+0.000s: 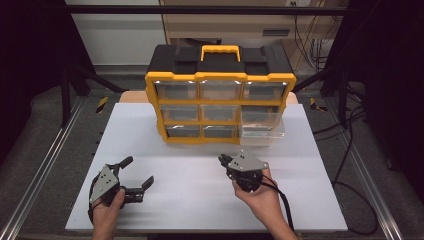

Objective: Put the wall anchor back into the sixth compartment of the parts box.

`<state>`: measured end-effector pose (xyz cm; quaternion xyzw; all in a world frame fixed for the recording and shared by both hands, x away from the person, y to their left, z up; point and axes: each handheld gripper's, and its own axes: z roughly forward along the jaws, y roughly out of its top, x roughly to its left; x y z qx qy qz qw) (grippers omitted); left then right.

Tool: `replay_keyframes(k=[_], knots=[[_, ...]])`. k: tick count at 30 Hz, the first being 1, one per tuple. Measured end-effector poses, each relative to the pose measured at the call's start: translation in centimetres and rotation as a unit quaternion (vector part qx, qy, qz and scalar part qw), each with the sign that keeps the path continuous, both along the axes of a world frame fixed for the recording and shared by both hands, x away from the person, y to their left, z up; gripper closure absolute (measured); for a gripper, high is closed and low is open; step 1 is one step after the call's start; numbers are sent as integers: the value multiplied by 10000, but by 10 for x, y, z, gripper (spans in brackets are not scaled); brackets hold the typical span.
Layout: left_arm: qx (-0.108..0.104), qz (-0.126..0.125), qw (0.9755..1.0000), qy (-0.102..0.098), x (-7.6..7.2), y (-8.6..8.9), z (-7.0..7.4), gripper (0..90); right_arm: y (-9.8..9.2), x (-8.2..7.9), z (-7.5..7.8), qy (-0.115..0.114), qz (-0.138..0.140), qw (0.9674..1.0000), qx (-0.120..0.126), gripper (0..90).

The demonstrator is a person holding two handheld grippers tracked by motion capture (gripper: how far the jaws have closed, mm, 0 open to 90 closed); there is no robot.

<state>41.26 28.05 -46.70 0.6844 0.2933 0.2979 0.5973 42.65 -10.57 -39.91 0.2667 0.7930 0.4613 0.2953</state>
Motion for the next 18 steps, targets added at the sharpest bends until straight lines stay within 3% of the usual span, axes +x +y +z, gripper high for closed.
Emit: replay_keyframes(k=[8,18], knots=[[-17,9,10000,-9,0,2,0,9,-6,-5,36,-337,-9,9993,163,849],[-7,25,10000,-14,1,3,0,9,-22,-3,67,-535,-145,9980,313,849]])
